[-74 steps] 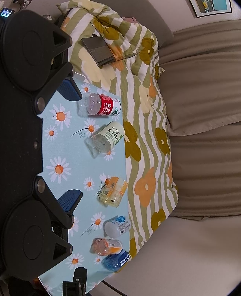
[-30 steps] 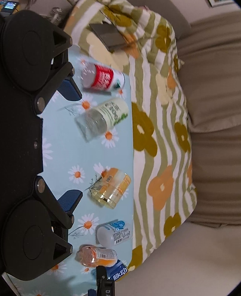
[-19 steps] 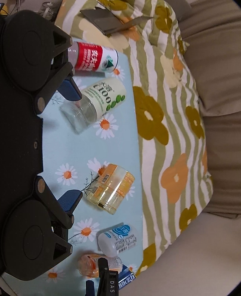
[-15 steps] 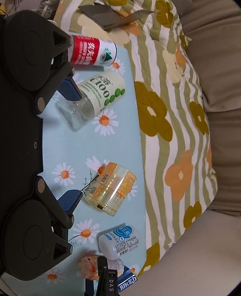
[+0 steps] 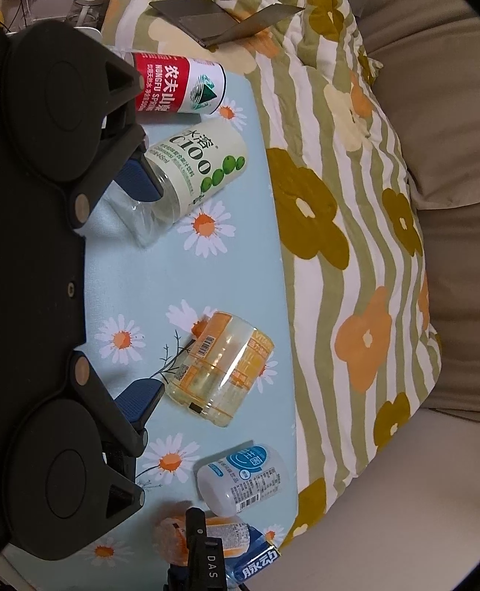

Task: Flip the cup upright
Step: 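Lift the orange bottle with the right gripper and rotate it upright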

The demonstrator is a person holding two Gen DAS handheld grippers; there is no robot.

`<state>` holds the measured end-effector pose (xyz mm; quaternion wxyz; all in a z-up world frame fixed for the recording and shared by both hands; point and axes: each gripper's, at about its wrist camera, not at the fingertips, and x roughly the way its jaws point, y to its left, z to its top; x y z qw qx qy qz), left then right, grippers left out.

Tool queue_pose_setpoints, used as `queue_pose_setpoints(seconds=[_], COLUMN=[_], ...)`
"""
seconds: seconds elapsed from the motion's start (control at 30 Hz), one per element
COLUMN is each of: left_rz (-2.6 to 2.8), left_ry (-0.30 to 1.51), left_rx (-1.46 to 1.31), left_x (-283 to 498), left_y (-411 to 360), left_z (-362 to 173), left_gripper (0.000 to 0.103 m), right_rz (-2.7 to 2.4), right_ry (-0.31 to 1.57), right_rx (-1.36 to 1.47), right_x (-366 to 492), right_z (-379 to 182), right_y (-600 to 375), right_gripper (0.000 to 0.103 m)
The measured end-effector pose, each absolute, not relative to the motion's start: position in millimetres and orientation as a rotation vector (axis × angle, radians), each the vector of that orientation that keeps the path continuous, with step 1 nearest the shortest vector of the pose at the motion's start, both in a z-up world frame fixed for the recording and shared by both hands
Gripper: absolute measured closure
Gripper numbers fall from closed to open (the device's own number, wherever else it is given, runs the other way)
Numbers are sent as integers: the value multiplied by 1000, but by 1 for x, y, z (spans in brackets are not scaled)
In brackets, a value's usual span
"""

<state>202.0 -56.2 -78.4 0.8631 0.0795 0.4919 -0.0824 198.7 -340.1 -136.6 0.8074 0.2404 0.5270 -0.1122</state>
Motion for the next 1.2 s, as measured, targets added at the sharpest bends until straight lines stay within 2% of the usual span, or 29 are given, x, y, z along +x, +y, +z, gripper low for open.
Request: queue_pose_setpoints(seconds=[0.3,0.7,0.9,1.2], left_rz=[-121,25,68,125], left_ry=[961,838,840,917], left_rx=[142,96,89,30], left_x=[176,97,68,50], left_y=[-56,-50,-40,-6], left_z=[-57,-25,-24,-52], left_gripper=[0,0,0,0], right_rz=[-183,32,131,220], right_ry=[1075,1017,1047,1124], right_rx=[488,360,301,241], right_x=[179,137,121,109], right_z=[-109,-66,-67,-102], right_y=[-341,-325,-290,-224], right_gripper=[27,27,26,26])
